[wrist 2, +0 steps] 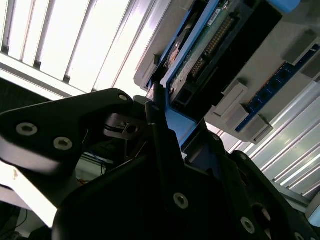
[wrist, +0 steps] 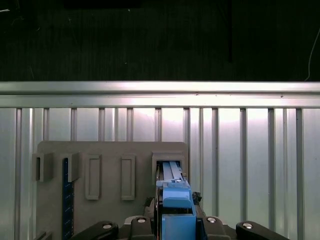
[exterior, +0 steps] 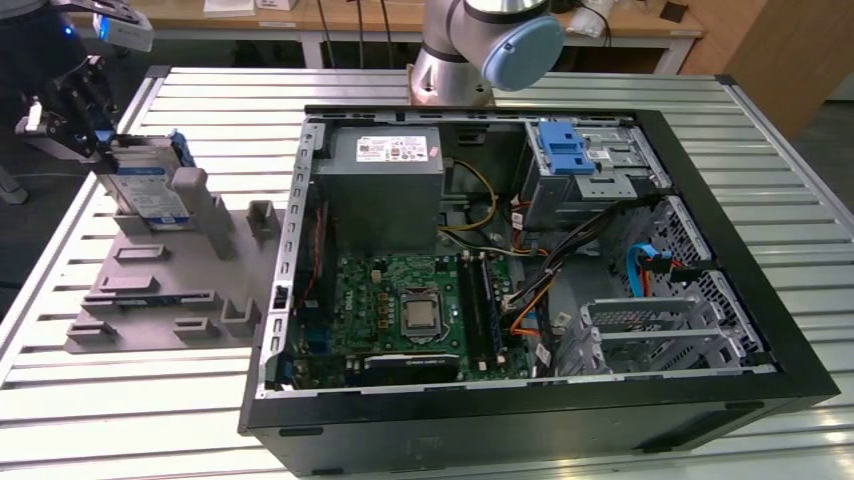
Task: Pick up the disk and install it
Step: 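Pick up the disk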
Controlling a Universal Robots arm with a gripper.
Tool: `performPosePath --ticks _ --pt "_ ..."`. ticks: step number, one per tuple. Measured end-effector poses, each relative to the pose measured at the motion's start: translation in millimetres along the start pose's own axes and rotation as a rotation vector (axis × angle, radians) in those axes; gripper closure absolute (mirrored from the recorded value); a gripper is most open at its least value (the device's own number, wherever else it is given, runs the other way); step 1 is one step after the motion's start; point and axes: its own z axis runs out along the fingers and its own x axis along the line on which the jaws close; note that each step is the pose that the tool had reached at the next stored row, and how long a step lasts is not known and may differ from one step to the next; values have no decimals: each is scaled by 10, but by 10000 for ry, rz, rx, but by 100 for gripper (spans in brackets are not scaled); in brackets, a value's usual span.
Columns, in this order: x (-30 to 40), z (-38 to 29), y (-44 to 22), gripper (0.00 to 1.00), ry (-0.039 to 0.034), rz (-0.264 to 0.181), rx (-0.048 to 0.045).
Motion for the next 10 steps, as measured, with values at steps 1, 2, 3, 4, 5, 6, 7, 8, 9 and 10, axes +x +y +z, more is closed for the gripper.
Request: performPosePath --ticks 1,2,3,4,5,6,7,8,9,10 --pt "0 0 0 64 0 0 0" --pt "0 0 0 64 0 0 0" --pt "0 -1 0 64 -1 -1 2" --pt "0 -4 0 64 -1 -1 1" --pt "0 -8 0 64 -1 -1 2" --pt "0 -14 0 64 0 -1 -1" --pt "0 -20 0 64 0 -1 0" --pt "0 -28 0 64 -1 -1 0" --pt "0 -37 1 64 0 -1 -1" --pt "0 -46 1 64 0 0 0"
